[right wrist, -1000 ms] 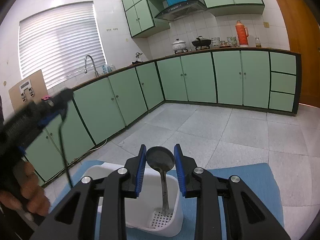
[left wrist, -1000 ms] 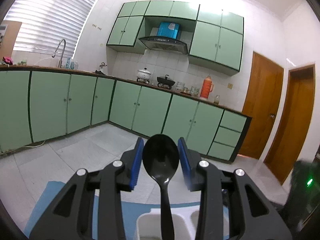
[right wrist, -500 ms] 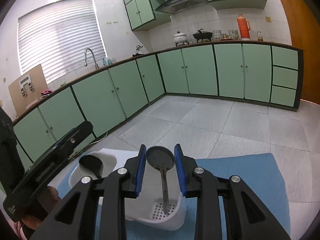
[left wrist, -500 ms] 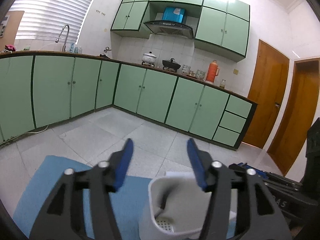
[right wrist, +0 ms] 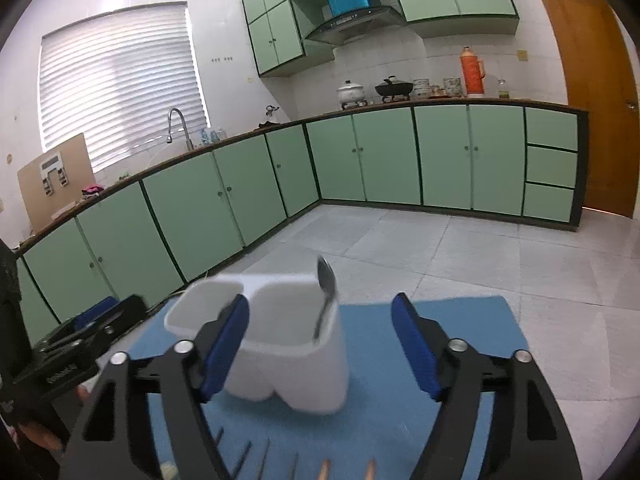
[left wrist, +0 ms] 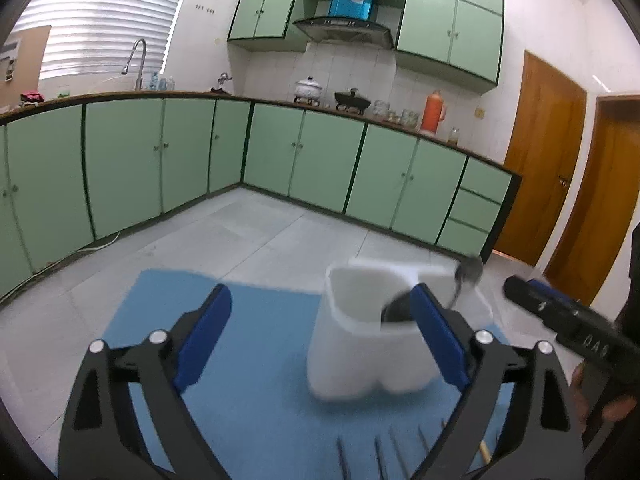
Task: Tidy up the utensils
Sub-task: 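Open the left tool to drop the black spoon into the holder while the right tool drops the metal spoon, then grasp the cream plastic fork with the left tool while the right tool grasps the clear plastic spoon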
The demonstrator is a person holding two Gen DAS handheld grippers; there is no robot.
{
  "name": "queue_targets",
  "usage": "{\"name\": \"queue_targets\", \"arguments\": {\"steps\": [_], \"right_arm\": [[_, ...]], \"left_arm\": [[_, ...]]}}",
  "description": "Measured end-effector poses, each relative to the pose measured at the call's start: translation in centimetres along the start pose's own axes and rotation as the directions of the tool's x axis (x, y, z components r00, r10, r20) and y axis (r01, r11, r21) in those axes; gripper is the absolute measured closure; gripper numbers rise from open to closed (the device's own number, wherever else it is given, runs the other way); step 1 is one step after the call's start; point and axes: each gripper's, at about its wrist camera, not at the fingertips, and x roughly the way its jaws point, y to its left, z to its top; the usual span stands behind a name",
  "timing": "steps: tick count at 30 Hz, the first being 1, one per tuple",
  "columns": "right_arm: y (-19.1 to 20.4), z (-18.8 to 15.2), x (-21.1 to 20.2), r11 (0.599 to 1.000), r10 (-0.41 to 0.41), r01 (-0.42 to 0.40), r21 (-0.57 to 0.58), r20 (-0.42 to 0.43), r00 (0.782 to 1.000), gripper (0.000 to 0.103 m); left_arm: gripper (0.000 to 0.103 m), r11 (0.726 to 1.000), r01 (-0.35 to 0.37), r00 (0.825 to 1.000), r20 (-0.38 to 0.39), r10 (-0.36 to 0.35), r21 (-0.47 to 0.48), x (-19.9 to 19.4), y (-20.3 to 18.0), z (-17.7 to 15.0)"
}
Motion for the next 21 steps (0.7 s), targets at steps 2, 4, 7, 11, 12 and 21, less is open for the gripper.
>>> {"name": "queue_targets", "arguments": {"steps": [2,4,7,11,12,21], "right_arm": [[-0.2,-0.9,-1.3,1.000,-0.012,0.012,-0.009,-0.012,1.000,0.022],[-0.6,-2.1,-2.7,1.000,-0.028,0.027,-0.013,-0.027,0.999,0.021],[-1.4,-4.3,-4.7,0.999,-0.039,0.039,0.013,-0.052,0.998,0.021],[-2.4,-6.9,-6.8,0.997,-0.069,0.073,0.036,-0.090,0.994,0.021],[-2.6,-7.5,-7.3,0.996,-0.079,0.083,0.040,-0.099,0.992,0.022],[-4.6,-10.7,-8.9,0.988,-0.115,0.129,0.080,-0.162,0.980,0.029]], "left_arm": [[0.012,1.000,-0.026,0.999,-0.033,0.026,0.018,-1.5,0.3,-1.4],[0.012,0.999,-0.044,0.996,-0.077,0.046,0.031,-2.5,0.6,-2.8],[0.012,0.997,-0.069,0.985,-0.155,0.073,0.030,-3.7,1.2,-5.3],[0.012,0.992,-0.121,0.958,-0.256,0.128,0.042,-4.3,1.5,-8.6],[0.012,0.990,-0.132,0.953,-0.270,0.140,0.047,-4.4,1.6,-9.1],[0.027,0.985,-0.160,0.912,-0.373,0.170,0.058,-2.8,2.6,-11.9]]}}
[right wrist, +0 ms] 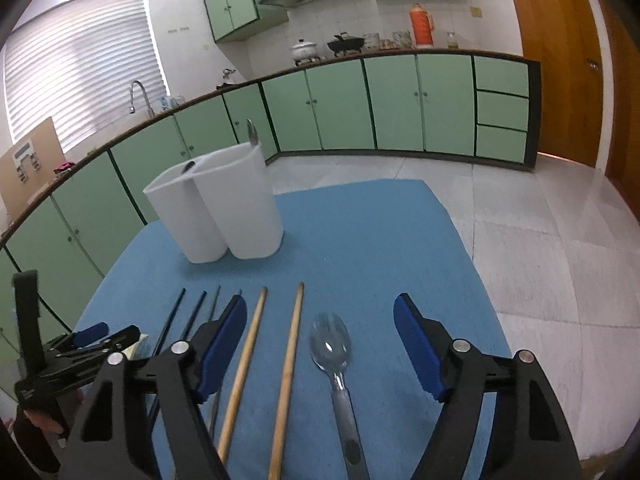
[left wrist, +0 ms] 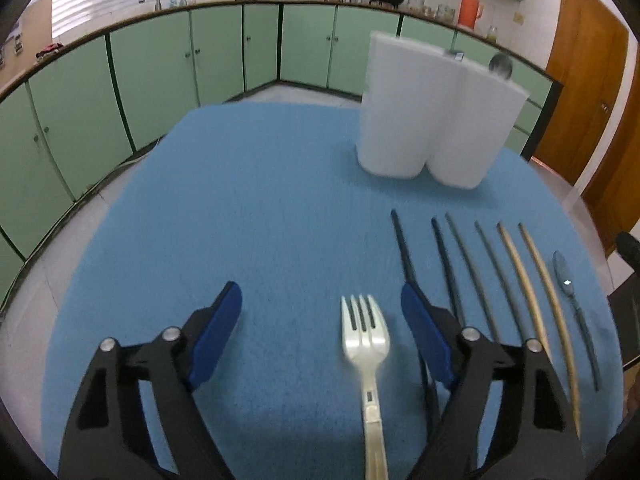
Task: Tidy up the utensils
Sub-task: 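Grasp the cream plastic fork with the left tool while the right tool grasps the clear plastic spoon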
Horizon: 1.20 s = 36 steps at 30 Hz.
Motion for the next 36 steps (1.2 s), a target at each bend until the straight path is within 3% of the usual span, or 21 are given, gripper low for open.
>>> {"name": "queue_targets", "arguments": {"steps": [2,6,11,15,18,26,36], "right_arm": [[-0.2,-0.4,0.0,1.000,-0.005,0.005,-0.002,-0.006,1.000,0.029],[-0.3,-0.5,0.3,1.000,-0.017,0.016,-0.011,-0.018,1.000,0.030],[-0.7,-0.7,0.5,0.999,-0.033,0.032,-0.022,-0.039,0.999,0.033],[-1.2,-1.4,0.7,0.998,-0.056,0.053,-0.036,-0.081,0.995,0.038],[-1.8,-2.0,1.1,0.998,-0.061,0.058,-0.032,-0.122,0.991,0.050],[-1.0,-1.8,2.9,0.999,0.007,-0.015,-0.039,-0.191,0.981,0.055],[0.7,-0.7,6.6,0.996,-0.030,0.007,-0.090,-0.247,0.969,0.057]], "left_arm": [[0.033,1.000,0.013,0.999,-0.042,-0.013,-0.001,0.9,0.4,0.1],[0.037,1.000,0.018,0.999,-0.050,-0.019,-0.003,0.9,0.6,0.0],[0.050,1.000,0.027,0.998,-0.063,-0.027,0.008,0.6,0.6,-0.3],[0.074,0.999,0.036,0.997,-0.065,-0.034,0.028,0.3,0.4,-0.6],[0.081,0.999,0.034,0.998,-0.058,-0.032,0.030,0.2,0.5,-0.4],[0.082,0.999,0.031,0.999,0.029,-0.032,0.014,-2.0,0.1,1.0],[0.082,1.000,0.018,0.997,0.077,-0.020,0.018,-3.2,0.2,1.5]]}}
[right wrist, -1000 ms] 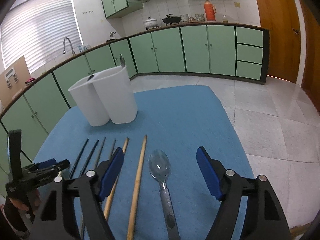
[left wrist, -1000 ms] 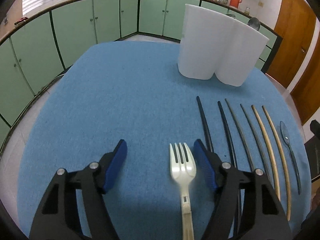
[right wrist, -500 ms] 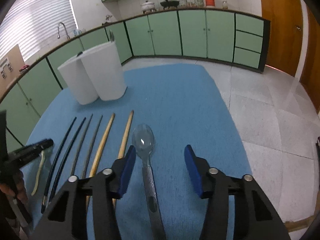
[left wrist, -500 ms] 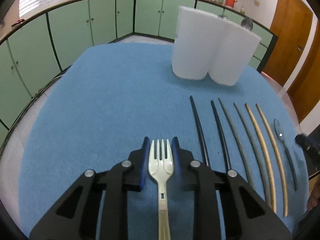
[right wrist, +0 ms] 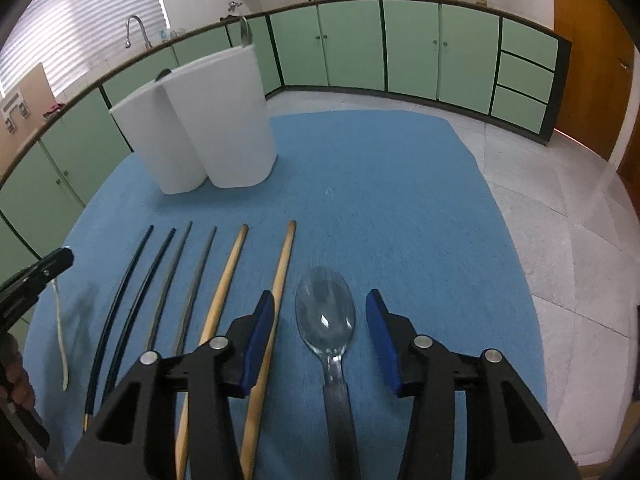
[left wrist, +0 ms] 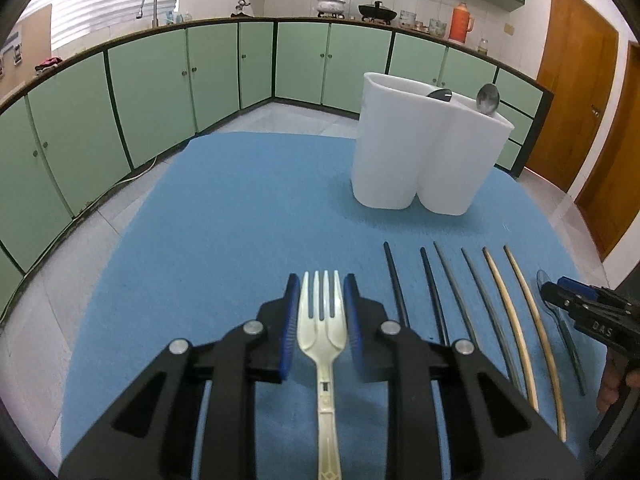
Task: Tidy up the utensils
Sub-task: 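Grasp the cream plastic fork with the left tool while the right tool grasps the clear plastic spoon, then carry the cream fork in the left tool and the clear spoon in the right tool over the holder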
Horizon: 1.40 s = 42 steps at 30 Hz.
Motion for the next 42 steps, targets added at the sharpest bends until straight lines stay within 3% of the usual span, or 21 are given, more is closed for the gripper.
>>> {"name": "queue_targets", "arguments": {"steps": [9,17,23,30,42], "right_arm": [[0.3,0.4,1.7,0.999,-0.037,0.036,-0.028,-0.034,0.999,0.071],[-0.1,-0.1,0.6,0.999,-0.038,0.038,-0.027,-0.011,0.999,0.071],[-1.1,0.1,-3.5,1.000,0.019,-0.021,0.017,0.113,0.993,0.071],[-1.4,0.9,-7.9,0.995,0.090,-0.100,0.026,0.246,0.965,0.071],[-0.4,2.4,-11.4,0.991,0.117,-0.130,0.012,0.358,0.926,0.072]], "left_arm": [[0.082,1.000,0.011,1.000,0.005,-0.011,0.007,0.1,-0.6,-0.5],[0.082,1.000,0.015,1.000,0.015,-0.015,0.008,-0.2,-0.5,-0.3],[0.082,1.000,0.016,0.998,0.062,-0.016,0.002,-1.4,-0.4,0.1],[0.082,0.999,0.031,0.989,0.146,-0.032,0.007,-3.6,-0.9,0.9],[0.082,0.998,0.054,0.966,0.254,-0.056,0.013,-5.8,-1.0,2.6]]}}
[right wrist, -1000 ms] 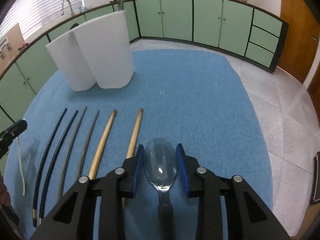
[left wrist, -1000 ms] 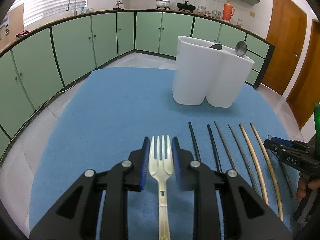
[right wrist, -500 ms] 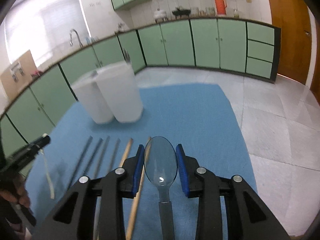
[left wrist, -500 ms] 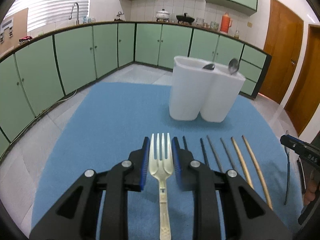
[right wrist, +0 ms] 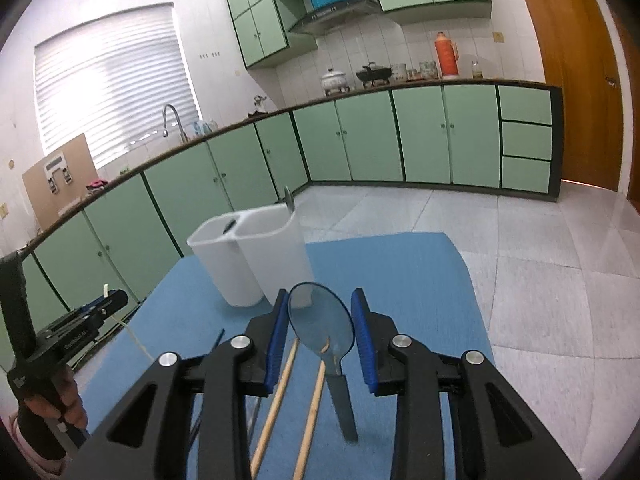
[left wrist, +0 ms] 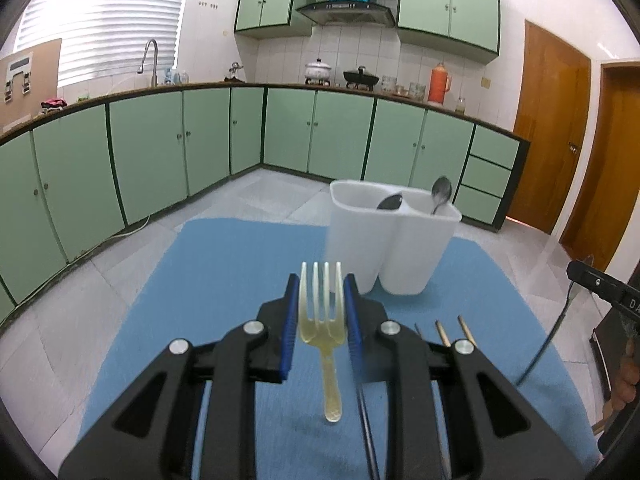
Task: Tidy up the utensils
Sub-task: 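Carry the cream fork in the left tool and the clear spoon in the right tool over the holder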
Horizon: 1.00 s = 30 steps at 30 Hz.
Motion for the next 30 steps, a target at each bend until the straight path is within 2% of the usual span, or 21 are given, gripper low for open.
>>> {"name": "queue_targets", "arguments": {"steps": [16,24,30], "right_arm": [[2.2,4.2,-0.8,0.998,0.058,-0.053,-0.046,0.102,0.993,0.072],[4.0,8.8,0.8,0.991,0.130,-0.122,-0.059,0.166,0.977,0.072],[5.4,12.4,3.2,0.984,0.176,-0.165,-0.070,0.205,0.963,0.072]], "left_arm": [[0.082,1.000,0.030,0.993,0.114,-0.029,-0.007,-1.5,-0.2,3.6],[0.082,0.999,0.048,0.978,0.204,-0.045,-0.007,-0.4,-1.3,8.0],[0.082,0.994,0.100,0.962,0.260,-0.087,-0.036,1.5,-2.2,12.2]]}}
